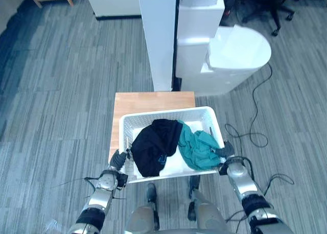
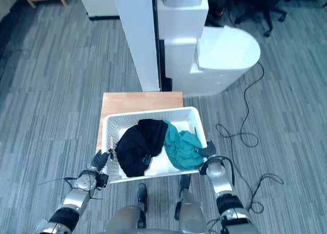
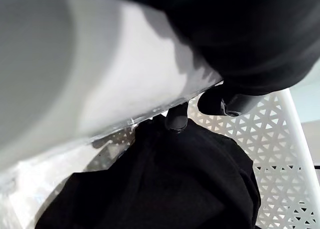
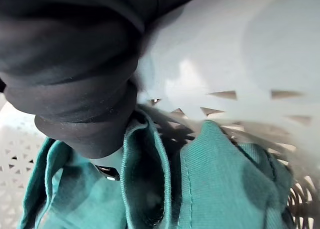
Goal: Pick up the laundry basket with both hands and put the clothes into the washing machine.
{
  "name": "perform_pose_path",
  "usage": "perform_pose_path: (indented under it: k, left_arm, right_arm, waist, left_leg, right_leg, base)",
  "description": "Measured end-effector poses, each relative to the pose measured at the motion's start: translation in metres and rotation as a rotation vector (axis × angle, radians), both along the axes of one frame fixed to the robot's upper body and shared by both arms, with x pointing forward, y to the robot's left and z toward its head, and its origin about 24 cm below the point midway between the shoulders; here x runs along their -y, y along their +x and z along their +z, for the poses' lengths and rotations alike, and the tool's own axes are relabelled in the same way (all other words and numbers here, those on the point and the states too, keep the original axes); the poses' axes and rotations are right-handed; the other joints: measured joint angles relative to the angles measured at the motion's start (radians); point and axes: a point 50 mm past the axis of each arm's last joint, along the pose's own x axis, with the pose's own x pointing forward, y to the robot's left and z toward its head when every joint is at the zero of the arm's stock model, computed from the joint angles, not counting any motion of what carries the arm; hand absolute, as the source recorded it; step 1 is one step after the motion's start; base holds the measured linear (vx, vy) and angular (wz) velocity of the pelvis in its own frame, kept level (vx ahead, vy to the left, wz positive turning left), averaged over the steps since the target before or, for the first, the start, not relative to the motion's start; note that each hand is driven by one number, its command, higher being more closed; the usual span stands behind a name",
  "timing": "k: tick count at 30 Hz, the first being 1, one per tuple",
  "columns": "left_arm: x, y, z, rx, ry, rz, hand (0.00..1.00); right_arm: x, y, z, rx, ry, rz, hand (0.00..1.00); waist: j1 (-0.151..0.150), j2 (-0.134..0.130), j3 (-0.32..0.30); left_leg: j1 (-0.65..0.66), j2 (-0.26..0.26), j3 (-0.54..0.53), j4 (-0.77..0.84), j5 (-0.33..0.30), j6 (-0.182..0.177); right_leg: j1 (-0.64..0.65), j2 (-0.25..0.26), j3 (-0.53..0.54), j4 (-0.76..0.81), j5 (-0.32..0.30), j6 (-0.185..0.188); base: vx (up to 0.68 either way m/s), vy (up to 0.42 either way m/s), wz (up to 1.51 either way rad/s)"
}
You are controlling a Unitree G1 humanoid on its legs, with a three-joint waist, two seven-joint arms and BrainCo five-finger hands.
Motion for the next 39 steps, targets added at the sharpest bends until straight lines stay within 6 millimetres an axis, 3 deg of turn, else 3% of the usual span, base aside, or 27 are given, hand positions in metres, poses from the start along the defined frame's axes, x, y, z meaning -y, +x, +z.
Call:
perform_pose_path:
  k: [3,5,8,10,13,15,17,19,21,23,25,26,27,28,29,31,32,33,34,35,37,39]
  left_arm:
    - [-0.003,-0.003,0.017,0.087,-0.026,0.019,1.00]
    - [-0.003,-0.002,0.033,0.168,-0.049,0.033,1.00]
    - [0.001,-0.007,0.038,0.226,-0.163,0.079,1.00]
    - [0.009,-0.007,0.040,0.249,-0.219,0.085,1.00]
    - [0.012,-0.013,0.036,0.247,-0.261,0.123,1.00]
    - [0.011,-0.029,0.040,0.271,-0.282,0.175,1.00]
    - [0.014,-0.031,0.040,0.274,-0.296,0.179,1.00]
    - [0.020,-0.031,0.042,0.286,-0.321,0.179,1.00]
    - [0.028,-0.027,0.051,0.329,-0.344,0.156,1.00]
    - [0.033,-0.023,0.055,0.340,-0.340,0.112,1.00]
    - [0.037,-0.023,0.054,0.329,-0.340,0.083,1.00]
    - [0.038,-0.023,0.055,0.327,-0.338,0.060,1.00]
    - [0.038,-0.023,0.055,0.329,-0.338,0.058,1.00]
    - [0.036,-0.023,0.056,0.333,-0.332,0.060,1.00]
    - [0.035,-0.024,0.056,0.333,-0.331,0.069,1.00]
    - [0.034,-0.025,0.055,0.329,-0.335,0.074,1.00]
    - [0.034,-0.026,0.054,0.329,-0.355,0.086,1.00]
    - [0.031,-0.028,0.054,0.332,-0.355,0.098,1.00]
    - [0.029,-0.029,0.054,0.335,-0.352,0.107,1.00]
    - [0.025,-0.031,0.053,0.335,-0.345,0.125,1.00]
    - [0.025,-0.031,0.049,0.318,-0.357,0.141,1.00]
    - [0.029,-0.035,0.038,0.272,-0.381,0.169,1.00]
  right_arm:
    - [-0.001,0.005,0.021,0.097,0.027,0.014,1.00]
    - [0.000,0.008,0.037,0.178,0.057,0.013,1.00]
    - [0.001,0.004,0.051,0.260,0.083,0.010,1.00]
    - [0.008,0.001,0.055,0.294,0.093,-0.013,1.00]
    - [0.010,-0.001,0.054,0.295,0.116,-0.024,1.00]
    - [0.005,-0.002,0.059,0.319,0.132,-0.012,1.00]
    - [0.006,-0.009,0.063,0.337,0.128,-0.004,1.00]
    - [0.012,-0.018,0.070,0.373,0.115,-0.020,1.00]
    - [0.019,-0.029,0.079,0.420,0.110,-0.053,1.00]
    - [0.024,-0.048,0.078,0.433,0.118,-0.120,1.00]
    - [0.028,-0.070,0.076,0.424,0.116,-0.173,1.00]
    - [0.028,-0.079,0.078,0.429,0.118,-0.196,1.00]
    - [0.028,-0.081,0.078,0.428,0.116,-0.197,1.00]
    - [0.027,-0.079,0.078,0.431,0.120,-0.195,1.00]
    - [0.025,-0.079,0.078,0.433,0.111,-0.195,1.00]
    - [0.025,-0.078,0.079,0.433,0.099,-0.192,1.00]
    - [0.024,-0.074,0.079,0.440,0.100,-0.185,1.00]
    - [0.021,-0.070,0.078,0.443,0.106,-0.173,1.00]
    - [0.020,-0.067,0.077,0.442,0.109,-0.164,1.00]
    - [0.016,-0.060,0.073,0.435,0.113,-0.146,1.00]
    - [0.015,-0.051,0.070,0.421,0.107,-0.131,1.00]
    - [0.017,-0.049,0.064,0.389,0.092,-0.117,1.00]
  waist:
    - [-0.008,0.008,-0.033]
    - [-0.006,0.010,-0.047]
    - [-0.005,0.036,-0.072]
    - [-0.012,0.047,-0.080]
    - [-0.009,0.047,-0.080]
    - [0.012,0.061,-0.081]
    - [0.013,0.067,-0.086]
    - [-0.019,0.067,-0.088]
    - [-0.035,0.068,-0.089]
    - [-0.034,0.035,-0.090]
    - [-0.038,0.018,-0.095]
    - [-0.037,0.001,-0.093]
    - [-0.031,0.006,-0.094]
    - [-0.019,0.013,-0.091]
    - [-0.004,0.010,-0.091]
    - [0.015,0.020,-0.088]
    - [0.017,0.013,-0.093]
    - [0.017,0.018,-0.097]
    - [0.017,0.005,-0.105]
    - [0.014,-0.017,-0.117]
    - [0.010,-0.018,-0.120]
    - [0.017,0.007,-0.129]
  left_leg:
    - [0.012,0.012,0.005,0.018,-0.017,-0.013]
    - [0.017,0.040,0.019,0.108,-0.074,-0.025]
    - [-0.001,0.094,0.034,0.258,-0.161,-0.040]
    - [-0.010,0.108,0.022,0.331,-0.179,-0.042]
    - [-0.021,0.098,-0.090,0.465,-0.193,-0.034]
    - [-0.003,0.081,-0.249,0.559,-0.269,-0.051]
    - [0.003,0.067,-0.331,0.594,-0.305,-0.068]
    - [0.018,0.052,-0.331,0.571,-0.351,-0.017]
    - [0.031,0.047,-0.301,0.505,-0.405,-0.003]
    - [0.020,0.013,-0.203,0.479,-0.422,0.005]
    - [0.008,-0.012,-0.151,0.516,-0.432,0.025]
    - [-0.001,-0.025,-0.103,0.537,-0.431,0.036]
    - [-0.004,0.001,-0.053,0.526,-0.421,0.055]
    - [-0.001,0.035,0.010,0.503,-0.403,0.070]
    - [0.021,0.060,0.089,0.458,-0.374,0.070]
    - [0.072,0.076,0.184,0.383,-0.336,0.068]
    - [0.114,0.085,0.245,0.347,-0.321,0.063]
    - [0.124,0.093,0.300,0.343,-0.319,0.061]
    - [0.126,0.095,0.323,0.343,-0.319,0.060]
    - [0.123,0.100,0.361,0.347,-0.324,0.042]
    - [0.110,0.089,0.358,0.327,-0.326,0.019]
    - [0.108,0.088,0.337,0.291,-0.322,0.016]
  right_leg:
    - [0.018,0.011,0.008,0.000,-0.004,-0.002]
    - [0.055,0.033,0.026,0.000,-0.016,-0.017]
    - [0.087,0.074,0.059,0.001,-0.037,-0.029]
    - [0.095,0.093,0.085,0.007,-0.041,-0.031]
    - [0.083,0.117,0.192,0.050,-0.046,-0.035]
    - [0.050,0.180,0.343,0.085,-0.049,-0.035]
    - [0.031,0.214,0.417,0.102,-0.040,-0.021]
    - [-0.002,0.223,0.468,0.117,-0.028,-0.004]
    - [-0.057,0.230,0.521,0.120,0.005,0.007]
    - [-0.099,0.209,0.599,0.110,0.063,0.025]
    - [-0.102,0.190,0.635,0.095,0.076,0.031]
    - [-0.112,0.171,0.595,0.069,0.025,0.016]
    - [-0.125,0.161,0.500,0.054,-0.064,-0.037]
    - [-0.164,0.148,0.360,0.091,-0.109,-0.060]
    - [-0.206,0.111,0.135,0.226,-0.103,-0.077]
    - [-0.200,0.037,-0.071,0.428,-0.152,-0.129]
    - [-0.166,-0.022,-0.142,0.561,-0.215,-0.127]
    - [-0.123,-0.071,-0.147,0.649,-0.275,-0.103]
    - [-0.099,-0.096,-0.137,0.674,-0.292,-0.091]
    - [-0.062,-0.129,-0.127,0.654,-0.318,-0.049]
    - [-0.051,-0.092,-0.139,0.553,-0.314,-0.027]
    - [-0.021,-0.031,-0.118,0.417,-0.288,-0.019]
  base:
    - [0.00,-0.024,-0.08]
    - [-0.01,-0.035,-0.25]
    - [0.03,-0.051,-0.45]
    - [0.04,-0.049,-0.47]
    - [0.00,-0.049,-1.12]
    - [-0.06,0.076,-2.02]
    - [-0.13,0.163,-1.61]
    - [-0.18,0.203,-1.02]
    - [-0.20,0.223,-0.85]
    - [-0.23,0.219,-1.04]
    - [-0.21,0.177,-0.80]
    - [-0.25,0.187,-1.12]
    - [-0.20,0.111,-1.45]
    - [-0.20,0.046,-1.83]
    - [-0.17,-0.013,-1.72]
    - [-0.14,-0.011,-1.68]
    - [-0.08,-0.035,-1.87]
    - [-0.07,-0.062,-1.56]
    - [-0.07,-0.119,-1.41]
    - [-0.06,-0.161,-1.24]
    - [-0.05,-0.165,-1.06]
    - [-0.02,-0.114,-0.82]
